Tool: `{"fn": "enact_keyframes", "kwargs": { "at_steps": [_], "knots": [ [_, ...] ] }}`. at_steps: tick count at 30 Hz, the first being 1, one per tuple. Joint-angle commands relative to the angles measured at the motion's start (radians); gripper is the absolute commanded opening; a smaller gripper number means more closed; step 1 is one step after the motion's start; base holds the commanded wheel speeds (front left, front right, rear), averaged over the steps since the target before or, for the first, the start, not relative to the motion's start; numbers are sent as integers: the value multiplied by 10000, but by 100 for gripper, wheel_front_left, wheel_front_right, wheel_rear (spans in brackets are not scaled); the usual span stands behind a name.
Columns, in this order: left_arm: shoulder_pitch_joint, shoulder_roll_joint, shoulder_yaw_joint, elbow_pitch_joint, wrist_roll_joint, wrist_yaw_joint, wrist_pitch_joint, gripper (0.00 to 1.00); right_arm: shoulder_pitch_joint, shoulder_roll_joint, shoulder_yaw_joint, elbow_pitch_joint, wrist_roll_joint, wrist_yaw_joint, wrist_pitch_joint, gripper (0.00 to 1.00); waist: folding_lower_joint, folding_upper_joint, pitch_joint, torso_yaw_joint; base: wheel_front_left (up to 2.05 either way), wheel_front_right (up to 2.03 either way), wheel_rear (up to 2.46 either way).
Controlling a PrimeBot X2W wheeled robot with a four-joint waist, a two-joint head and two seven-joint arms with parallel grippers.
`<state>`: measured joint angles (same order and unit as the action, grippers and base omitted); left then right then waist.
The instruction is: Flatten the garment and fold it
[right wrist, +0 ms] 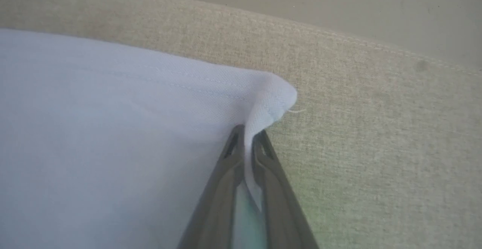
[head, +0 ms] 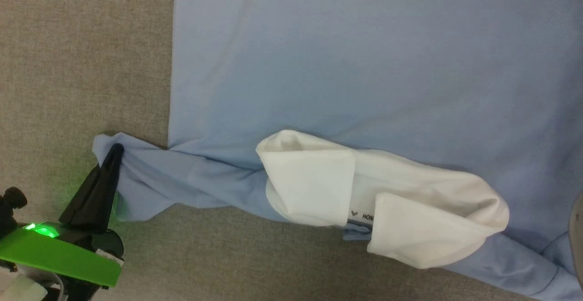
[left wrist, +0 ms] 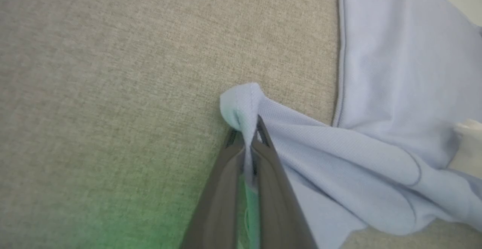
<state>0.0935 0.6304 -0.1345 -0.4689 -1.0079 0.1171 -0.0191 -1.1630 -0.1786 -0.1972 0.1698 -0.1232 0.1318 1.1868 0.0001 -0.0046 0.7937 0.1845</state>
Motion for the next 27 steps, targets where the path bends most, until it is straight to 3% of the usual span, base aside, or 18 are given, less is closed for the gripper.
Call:
{"fn": "enact_keyframes", "kwargs": {
  "at_steps": [1,9,14,21,27],
  "knots": [
    [143,44,4,125,-77,124,51,0,435,2,-69,144,11,-11,212,0,-1,46,-51,-24,0,0,0],
    [-270,37,-339,645,23,-21,228,0,453,-39,-190,-443,279,-11,-790,0,-1,46,-1039,-352,0,0,0],
    [-705,-17,-784,1226,204,-72,496,0,1107,-620,106,-682,973,-11,-1172,0,-1,46,-2320,-723,0,0,0],
    [-978,-177,-1378,1908,501,153,875,0,3221,-1678,353,-1290,2504,-11,-1020,0,-1,46,-4376,-1446,0,0,0],
    [-1174,-376,-1914,2280,816,349,1140,0,5664,-1839,195,-2142,3710,-11,-861,0,-1,46,-5746,-1890,0,0,0]
  ]
}}
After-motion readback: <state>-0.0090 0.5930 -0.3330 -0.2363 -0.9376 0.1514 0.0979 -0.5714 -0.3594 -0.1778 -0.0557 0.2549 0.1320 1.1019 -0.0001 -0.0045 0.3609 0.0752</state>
